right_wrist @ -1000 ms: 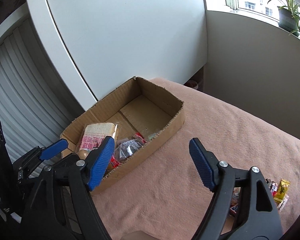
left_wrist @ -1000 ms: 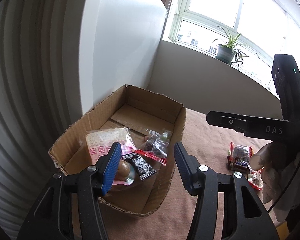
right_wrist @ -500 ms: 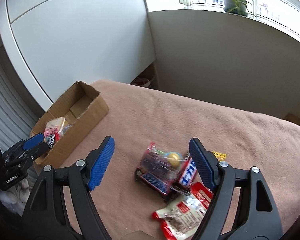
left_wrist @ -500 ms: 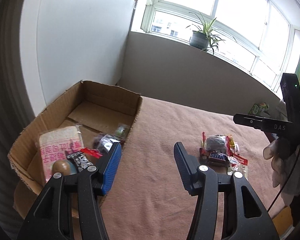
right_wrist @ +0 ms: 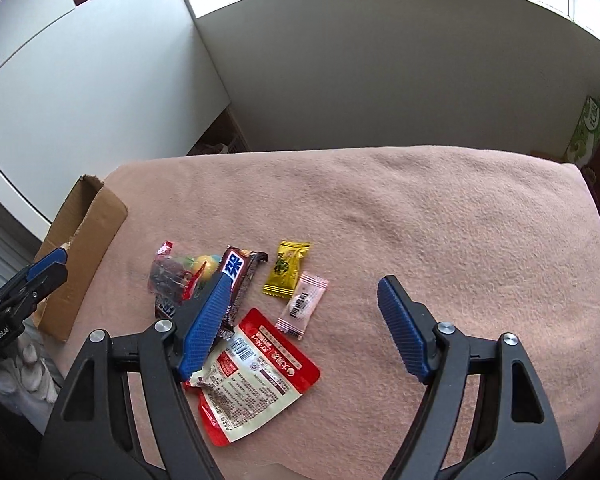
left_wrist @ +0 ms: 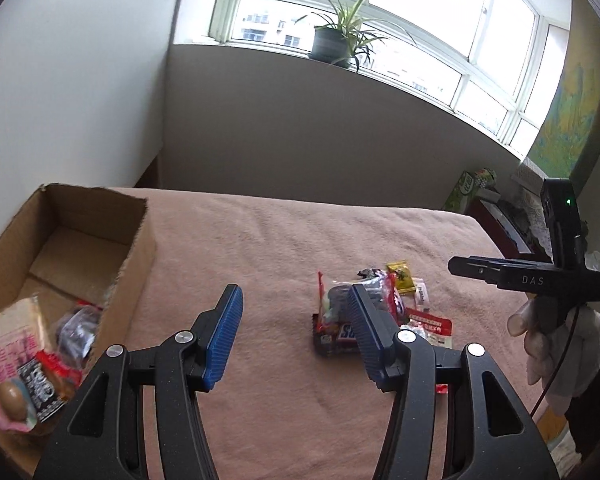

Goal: Organize snacks
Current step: 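Move both open grippers back over the snack pile on the table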

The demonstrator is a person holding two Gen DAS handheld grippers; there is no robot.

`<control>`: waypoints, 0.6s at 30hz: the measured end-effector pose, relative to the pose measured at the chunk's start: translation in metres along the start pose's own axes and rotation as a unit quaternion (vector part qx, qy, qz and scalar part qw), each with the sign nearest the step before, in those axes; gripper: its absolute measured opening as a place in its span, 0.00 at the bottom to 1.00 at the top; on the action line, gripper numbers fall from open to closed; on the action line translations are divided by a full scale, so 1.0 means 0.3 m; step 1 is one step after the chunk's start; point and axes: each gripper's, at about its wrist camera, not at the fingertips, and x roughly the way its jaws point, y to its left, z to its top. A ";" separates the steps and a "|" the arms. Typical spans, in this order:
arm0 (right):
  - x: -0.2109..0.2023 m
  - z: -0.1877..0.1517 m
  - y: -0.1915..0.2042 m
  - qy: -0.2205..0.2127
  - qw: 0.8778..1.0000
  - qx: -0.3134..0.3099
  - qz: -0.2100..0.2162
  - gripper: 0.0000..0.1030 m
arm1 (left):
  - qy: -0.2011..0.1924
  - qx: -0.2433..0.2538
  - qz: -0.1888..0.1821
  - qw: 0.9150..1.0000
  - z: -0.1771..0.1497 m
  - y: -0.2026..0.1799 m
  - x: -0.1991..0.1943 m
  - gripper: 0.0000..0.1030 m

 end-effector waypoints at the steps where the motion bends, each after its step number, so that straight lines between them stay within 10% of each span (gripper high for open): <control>1: 0.007 0.001 -0.018 0.006 1.000 0.008 0.004 0.60 | 0.007 0.004 -0.005 1.000 0.018 -0.011 0.023 0.51; 18: 0.137 -0.012 -0.026 0.049 0.998 0.023 0.021 0.47 | 0.141 -0.019 -0.071 0.987 0.092 -0.055 0.345 0.41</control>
